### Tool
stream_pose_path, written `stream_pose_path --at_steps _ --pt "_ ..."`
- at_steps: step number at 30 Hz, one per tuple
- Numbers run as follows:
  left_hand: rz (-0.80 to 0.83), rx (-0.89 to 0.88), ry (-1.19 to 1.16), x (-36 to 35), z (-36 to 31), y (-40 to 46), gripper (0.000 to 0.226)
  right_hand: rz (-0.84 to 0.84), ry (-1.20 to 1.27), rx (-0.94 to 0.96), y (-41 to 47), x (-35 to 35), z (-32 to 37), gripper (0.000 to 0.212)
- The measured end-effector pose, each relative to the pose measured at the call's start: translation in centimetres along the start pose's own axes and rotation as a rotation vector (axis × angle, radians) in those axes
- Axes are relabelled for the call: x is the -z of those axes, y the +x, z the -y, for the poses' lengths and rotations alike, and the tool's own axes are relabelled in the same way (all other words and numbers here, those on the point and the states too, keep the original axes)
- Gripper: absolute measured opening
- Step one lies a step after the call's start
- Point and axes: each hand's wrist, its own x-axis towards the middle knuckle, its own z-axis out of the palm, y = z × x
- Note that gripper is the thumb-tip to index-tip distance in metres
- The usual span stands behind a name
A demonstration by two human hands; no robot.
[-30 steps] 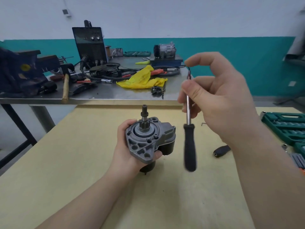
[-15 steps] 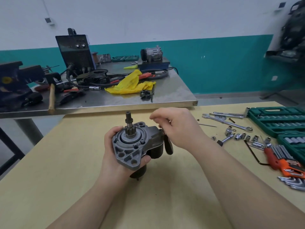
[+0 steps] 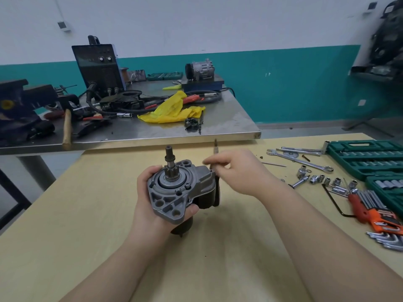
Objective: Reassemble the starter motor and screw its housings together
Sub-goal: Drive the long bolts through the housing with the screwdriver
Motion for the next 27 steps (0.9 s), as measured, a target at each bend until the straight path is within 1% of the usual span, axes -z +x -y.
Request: stream_pose_path --at_steps 2,4,9,11,14,16,17,19,21,23,25,27 --pt "-0.007 0.02 -0.006 0.0 0.1 -0.1 0.103 -0.158 0.184 -0.05 0.3 1.0 -0.5 0.051" --pt "-0.006 0.016 0.017 0.1 0.1 -0.2 0.102 -0.32 0.248 -0.035 0.4 2.1 -1.2 0.06" --pt "0.002 0.012 0.029 -0.1 0.0 -0.2 0.101 -0.66 0.206 0.095 -0.1 2.6 -1.2 0.045" --pt "-0.002 0.013 0.033 0.0 0.0 -0.2 0.101 -0.693 0.173 0.121 0.0 2.7 -1.1 0.043" --pt "0.001 0.016 0.038 0.1 -0.1 -0.3 0.102 -0.616 0.042 0.081 0.1 3.2 -0.8 0.037" --pt "0.003 0.015 0.046 0.1 -0.2 -0.2 0.101 -0.557 0.002 0.019 0.2 3.3 -0.1 0.021" --pt "0.002 0.02 0.046 0.1 -0.2 -0.2 0.1 -0.524 0.007 -0.007 0.2 3.4 0.5 0.018" --pt "0.006 0.024 0.045 0.0 -0.1 -0.1 0.101 -0.442 0.116 -0.037 -0.2 3.8 1.8 0.026" --pt "0.007 0.027 0.038 0.0 0.1 -0.2 0.102 -0.323 0.256 -0.056 -0.8 4.4 3.3 0.025" --pt "0.005 0.023 0.029 0.1 0.2 -0.2 0.102 -0.205 0.318 -0.03 -1.5 4.7 4.6 0.027" --pt "0.005 0.0 0.039 0.1 0.5 -0.1 0.104 -0.083 0.445 0.014 -2.1 4.9 6.0 0.023" --pt "0.009 -0.015 0.052 0.0 0.7 0.0 0.11 0.039 0.488 0.038 -2.7 5.0 7.0 0.014"
